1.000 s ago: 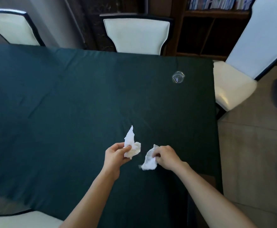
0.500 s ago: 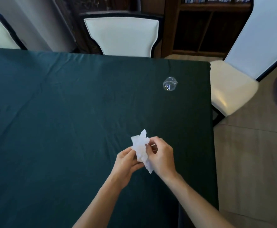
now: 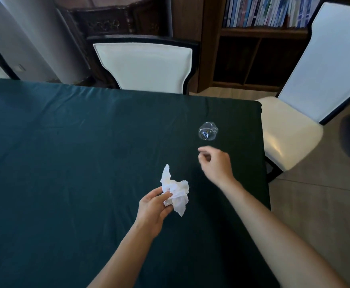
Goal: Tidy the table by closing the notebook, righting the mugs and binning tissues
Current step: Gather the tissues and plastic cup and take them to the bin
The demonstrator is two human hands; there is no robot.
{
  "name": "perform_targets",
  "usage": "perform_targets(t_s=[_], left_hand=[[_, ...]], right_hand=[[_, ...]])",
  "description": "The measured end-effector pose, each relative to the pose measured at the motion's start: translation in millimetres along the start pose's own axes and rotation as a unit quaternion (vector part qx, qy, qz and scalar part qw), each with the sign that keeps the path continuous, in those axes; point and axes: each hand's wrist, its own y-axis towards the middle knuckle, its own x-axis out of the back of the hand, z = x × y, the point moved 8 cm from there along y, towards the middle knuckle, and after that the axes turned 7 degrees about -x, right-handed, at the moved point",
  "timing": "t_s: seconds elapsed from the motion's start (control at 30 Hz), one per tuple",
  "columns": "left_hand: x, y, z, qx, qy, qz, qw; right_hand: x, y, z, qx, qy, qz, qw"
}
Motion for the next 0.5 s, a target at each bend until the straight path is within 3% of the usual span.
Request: perform_targets(t_s=[0.17, 0.33, 0.5], left_hand=[[-0.8, 17.4, -8.1, -0.016, 0.011, 0.008, 1.0], [-1.9, 22.3, -20.2, -0.029, 0.028, 0.01, 0.999], [1.7, 25.5, -35.1, -0.045, 0.036, 0.016, 0.998]], right_hand=[[2.8, 75.4, -12.1, 0.007, -0.114, -0.046, 0.992], [-16.8, 106.4, -7.3, 0.027, -0.23, -0.007, 0.973], [-14.9, 113.4, 9.7, 0.056, -0.305, -0.021, 0.95]])
